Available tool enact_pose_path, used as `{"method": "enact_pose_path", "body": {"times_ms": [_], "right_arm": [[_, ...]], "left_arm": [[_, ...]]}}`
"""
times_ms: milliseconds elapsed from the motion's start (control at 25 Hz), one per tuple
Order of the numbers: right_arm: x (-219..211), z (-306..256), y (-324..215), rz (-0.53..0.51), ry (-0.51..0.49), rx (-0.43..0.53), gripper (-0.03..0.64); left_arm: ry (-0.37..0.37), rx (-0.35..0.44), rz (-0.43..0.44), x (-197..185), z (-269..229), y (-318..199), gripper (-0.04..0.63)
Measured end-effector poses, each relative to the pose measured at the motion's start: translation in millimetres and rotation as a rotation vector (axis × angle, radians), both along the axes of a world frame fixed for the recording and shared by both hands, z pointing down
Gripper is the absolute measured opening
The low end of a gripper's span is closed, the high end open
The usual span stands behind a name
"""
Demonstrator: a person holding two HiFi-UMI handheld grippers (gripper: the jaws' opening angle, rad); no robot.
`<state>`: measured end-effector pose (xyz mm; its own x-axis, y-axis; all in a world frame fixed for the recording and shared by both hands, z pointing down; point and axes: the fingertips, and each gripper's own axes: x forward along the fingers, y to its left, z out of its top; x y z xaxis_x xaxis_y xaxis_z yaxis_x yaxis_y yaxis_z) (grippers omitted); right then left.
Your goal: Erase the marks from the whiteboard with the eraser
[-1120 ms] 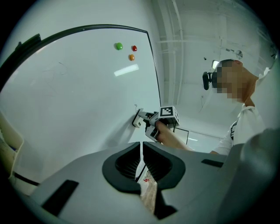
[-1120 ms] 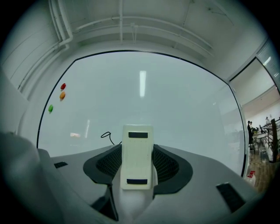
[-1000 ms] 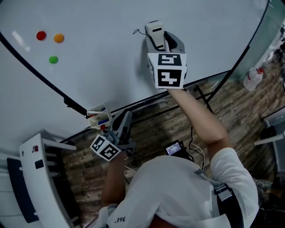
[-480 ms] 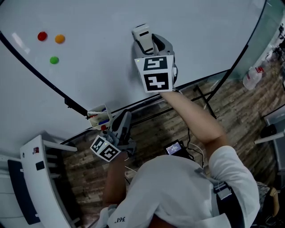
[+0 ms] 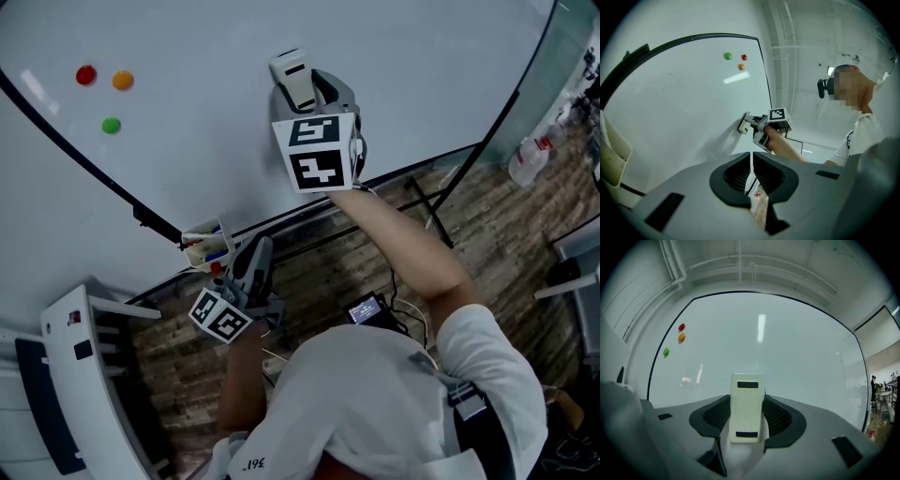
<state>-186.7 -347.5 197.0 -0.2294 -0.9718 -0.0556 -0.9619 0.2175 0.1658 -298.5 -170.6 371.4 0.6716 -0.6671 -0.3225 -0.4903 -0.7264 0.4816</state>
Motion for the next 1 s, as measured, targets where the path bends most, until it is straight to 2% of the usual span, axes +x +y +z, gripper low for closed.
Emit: {"method": "enact_pose_path", "body": {"times_ms": [320, 520, 720, 880, 1000], "right_arm": [[-28.2, -1.6, 11.2, -0.08, 0.059, -0.005, 0.239], [-37.0, 1.9, 12.3, -0.121, 0.043, -0.018, 0.239], [-74.7, 11.0, 23.5, -0.243, 0.096, -0.041, 0.239], [-104.2, 18.0, 39.5, -0.373, 0.09, -0.072, 0.239], [-116.8, 20.9, 56.8, -0.441, 0.092, -0.059, 0.239]], "left_arm": [[-0.004, -0.005, -0.021, -0.8, 0.1, 10.3, 0.008], [-0.01, -0.02, -0.041, -6.0, 6.2, 16.6, 0.008], [-0.017, -0.019, -0.057, -7.3, 5.5, 26.9, 0.008], [-0.018, -0.022, -0.085, -17.8, 6.1, 34.1, 0.008], [-0.014, -0.037, -0.109, -27.3, 12.8, 37.9, 0.008]]}}
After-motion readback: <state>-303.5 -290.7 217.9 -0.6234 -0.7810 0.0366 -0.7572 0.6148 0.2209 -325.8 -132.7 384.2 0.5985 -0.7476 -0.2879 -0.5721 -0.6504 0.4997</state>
